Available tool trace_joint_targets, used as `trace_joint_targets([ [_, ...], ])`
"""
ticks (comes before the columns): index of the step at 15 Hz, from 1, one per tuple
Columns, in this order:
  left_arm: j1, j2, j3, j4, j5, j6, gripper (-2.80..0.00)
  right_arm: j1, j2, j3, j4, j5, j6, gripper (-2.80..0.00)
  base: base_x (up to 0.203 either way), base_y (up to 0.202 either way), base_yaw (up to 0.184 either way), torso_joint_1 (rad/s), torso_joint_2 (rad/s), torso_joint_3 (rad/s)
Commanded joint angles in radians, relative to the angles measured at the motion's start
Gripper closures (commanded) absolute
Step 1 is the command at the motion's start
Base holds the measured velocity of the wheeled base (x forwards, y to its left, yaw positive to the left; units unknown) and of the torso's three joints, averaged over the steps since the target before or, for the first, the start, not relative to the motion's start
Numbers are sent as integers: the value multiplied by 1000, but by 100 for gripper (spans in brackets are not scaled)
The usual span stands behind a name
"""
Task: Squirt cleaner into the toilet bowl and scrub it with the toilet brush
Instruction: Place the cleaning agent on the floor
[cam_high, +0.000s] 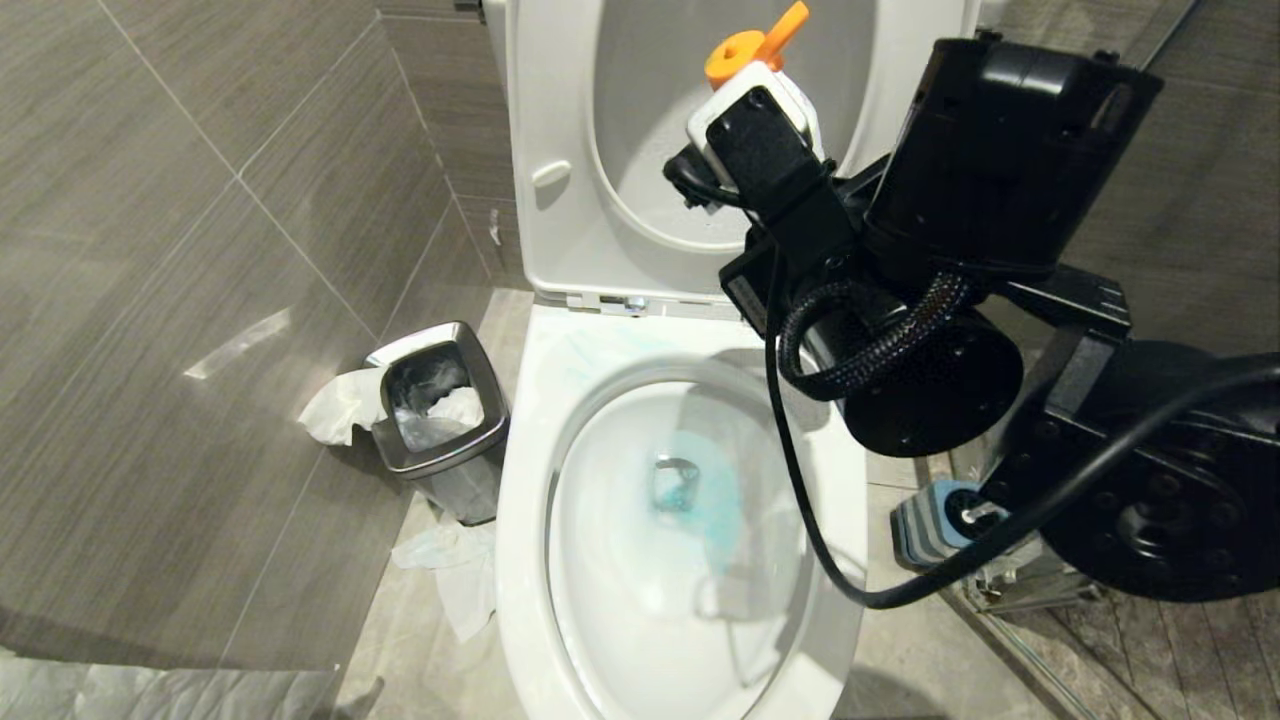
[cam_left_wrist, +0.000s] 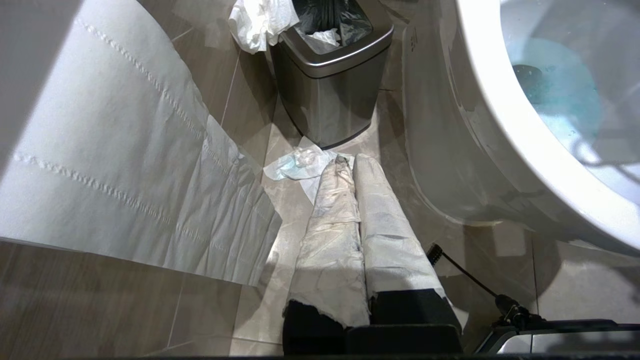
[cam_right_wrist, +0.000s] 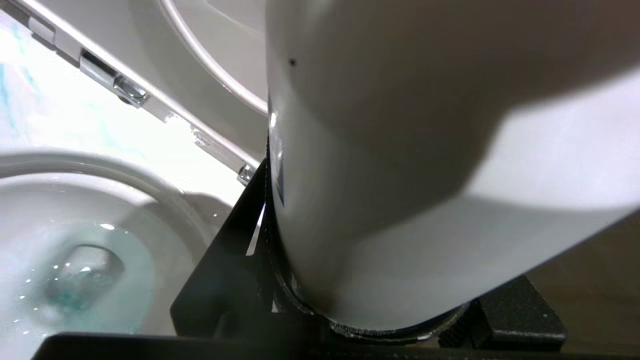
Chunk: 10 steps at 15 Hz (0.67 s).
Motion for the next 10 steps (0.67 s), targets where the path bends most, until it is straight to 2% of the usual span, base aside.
trace_joint_targets([
  [1, 0, 0, 2, 0, 0, -1, 0, -1, -21, -35, 70, -5, 24, 0, 0, 0, 0, 0, 0, 0],
  [4, 0, 0, 2, 0, 0, 0, 0, -2, -91, -63, 252, 8, 134, 0, 0, 0, 0, 0, 0, 0],
  [10, 0, 0, 2, 0, 0, 0, 0, 0, -308, -41, 592, 79, 424, 0, 0, 0, 0, 0, 0, 0],
])
